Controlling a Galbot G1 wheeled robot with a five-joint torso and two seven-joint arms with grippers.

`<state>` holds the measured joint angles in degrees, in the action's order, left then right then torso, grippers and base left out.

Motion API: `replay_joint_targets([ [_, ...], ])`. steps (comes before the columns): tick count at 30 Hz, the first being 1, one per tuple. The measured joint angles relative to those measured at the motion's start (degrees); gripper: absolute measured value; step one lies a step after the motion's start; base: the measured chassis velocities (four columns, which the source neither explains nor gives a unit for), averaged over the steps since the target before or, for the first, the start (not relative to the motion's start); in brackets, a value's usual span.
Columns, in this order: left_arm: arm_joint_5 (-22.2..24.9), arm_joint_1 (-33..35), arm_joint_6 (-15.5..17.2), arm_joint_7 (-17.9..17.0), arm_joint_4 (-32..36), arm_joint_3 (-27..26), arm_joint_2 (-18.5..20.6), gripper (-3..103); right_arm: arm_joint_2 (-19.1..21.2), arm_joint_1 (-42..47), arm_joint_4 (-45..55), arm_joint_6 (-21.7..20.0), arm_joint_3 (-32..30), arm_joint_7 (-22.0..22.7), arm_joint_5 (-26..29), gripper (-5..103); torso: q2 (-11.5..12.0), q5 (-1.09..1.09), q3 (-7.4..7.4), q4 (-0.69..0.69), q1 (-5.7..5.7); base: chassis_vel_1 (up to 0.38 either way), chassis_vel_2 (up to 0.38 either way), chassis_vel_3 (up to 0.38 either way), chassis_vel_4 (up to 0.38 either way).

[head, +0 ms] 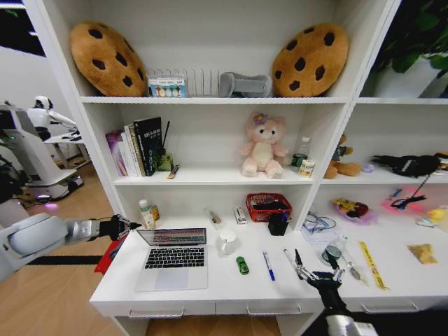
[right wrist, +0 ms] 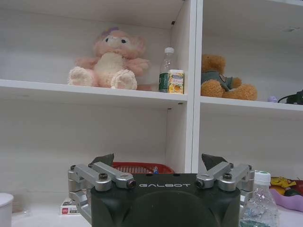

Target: Organize the objects on the table.

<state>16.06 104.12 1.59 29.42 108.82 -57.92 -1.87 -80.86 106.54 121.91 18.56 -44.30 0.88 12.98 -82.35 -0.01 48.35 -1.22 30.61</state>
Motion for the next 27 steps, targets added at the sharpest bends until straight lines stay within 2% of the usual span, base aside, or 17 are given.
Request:
replay_joint_targets([
  [6,-1.7,0.0,1.4,-0.6,0.6,0.4,-0.1,0,-0.4,0.6,-0.8,1.2,-0.9,-0.6,0.4,100,0.0,0.01,0.00,-0.02,0.00,0.000,0.000,0.000,0.000],
  [8,-2.7,-0.1,0.7,1.2,0.6,0.3,0.0,0,-0.4,0.7,-0.8,1.4,-1.4,-0.7,0.8,100,0.0,0.01,0.00,-0.02,0.00,0.000,0.000,0.000,0.000],
  [9,-3.2,-0.2,-1.2,3.2,0.4,0.0,0.1,0,-0.3,0.7,-0.8,1.5,-1.8,-0.7,1.0,100,0.0,0.00,0.00,-0.01,0.00,0.000,0.000,0.000,0.000],
  [10,-3.2,-0.2,-1.2,3.2,0.4,0.0,0.1,0,-0.3,0.7,-0.8,1.5,-1.8,-0.7,1.0,100,0.0,0.00,0.00,-0.01,0.00,0.000,0.000,0.000,0.000],
  [12,-3.5,-0.6,-6.3,9.4,-0.2,-0.6,0.4,0,0.0,0.7,-1.0,1.6,-2.4,-0.8,1.6,100,0.0,0.01,0.00,-0.02,0.00,0.000,0.000,0.000,0.000],
  [13,-3.5,-0.6,-6.3,9.4,-0.2,-0.6,0.4,0,0.0,0.7,-1.0,1.6,-2.4,-0.8,1.6,100,0.0,0.01,0.00,-0.02,0.00,0.000,0.000,0.000,0.000],
  [14,-4.0,-0.9,-9.6,14.6,-0.4,-1.0,0.4,0,0.1,0.6,-1.2,1.6,-2.7,-0.8,1.9,100,0.0,0.00,0.00,-0.02,0.00,0.000,0.000,0.000,0.000],
  [15,-4.0,-0.9,-9.6,14.6,-0.4,-1.0,0.4,0,0.1,0.6,-1.2,1.6,-2.7,-0.8,1.9,100,0.0,0.00,0.00,-0.02,0.00,0.000,0.000,0.000,0.000],
  [16,-5.0,-1.3,-12.2,18.8,-0.5,-1.5,0.4,0,0.3,0.5,-1.3,1.6,-2.8,-0.8,2.1,100,0.0,0.00,0.00,-0.02,0.00,0.000,0.000,0.000,0.000],
  [17,-8.1,-1.8,-15.4,24.9,-0.4,-2.1,0.4,0,0.4,0.4,-1.3,1.6,-3.0,-0.8,2.2,100,0.0,0.01,0.00,-0.02,0.00,0.000,0.000,0.000,0.000],
  [18,-8.1,-1.8,-15.4,24.9,-0.4,-2.1,0.4,0,0.4,0.4,-1.3,1.6,-3.0,-0.8,2.2,100,0.0,0.01,0.00,-0.02,0.00,0.000,0.000,0.000,0.000],
  [19,-12.3,-2.2,-18.0,29.7,0.1,-2.6,0.3,0,0.5,0.4,-1.3,1.7,-3.1,-0.8,2.3,100,0.0,0.01,0.00,-0.02,0.00,0.000,0.000,0.000,0.000],
  [20,-15.5,-2.3,-19.5,32.3,0.6,-2.6,-0.1,0,0.6,0.3,-1.4,1.7,-3.1,-0.8,2.4,100,0.0,0.02,0.00,-0.02,0.00,0.000,0.000,0.000,0.000],
  [22,-17.0,-2.3,-20.3,33.0,0.8,-2.6,-0.6,0,0.6,0.3,-1.3,1.7,-3.2,-0.8,2.4,100,0.0,0.02,0.00,-0.01,0.00,0.000,0.000,0.000,0.000],
  [24,-17.2,-1.9,-20.4,32.0,0.8,-2.1,-1.8,0,0.7,0.2,-1.3,1.7,-3.3,-0.8,2.5,100,0.0,0.00,0.00,0.00,0.00,0.000,0.000,0.000,0.000],
  [26,-16.7,-1.9,-20.2,30.2,0.4,-2.0,-2.6,0,0.7,0.3,-1.3,1.7,-3.4,-0.8,2.5,100,0.0,-0.01,0.00,0.00,0.00,0.000,0.000,0.000,0.000],
  [27,-16.4,-2.1,-19.8,28.1,-0.3,-2.1,-3.4,0,0.7,0.3,-1.3,1.7,-3.4,-0.8,2.5,100,0.0,-0.01,0.00,-0.01,0.00,0.000,0.000,0.000,0.000],
])
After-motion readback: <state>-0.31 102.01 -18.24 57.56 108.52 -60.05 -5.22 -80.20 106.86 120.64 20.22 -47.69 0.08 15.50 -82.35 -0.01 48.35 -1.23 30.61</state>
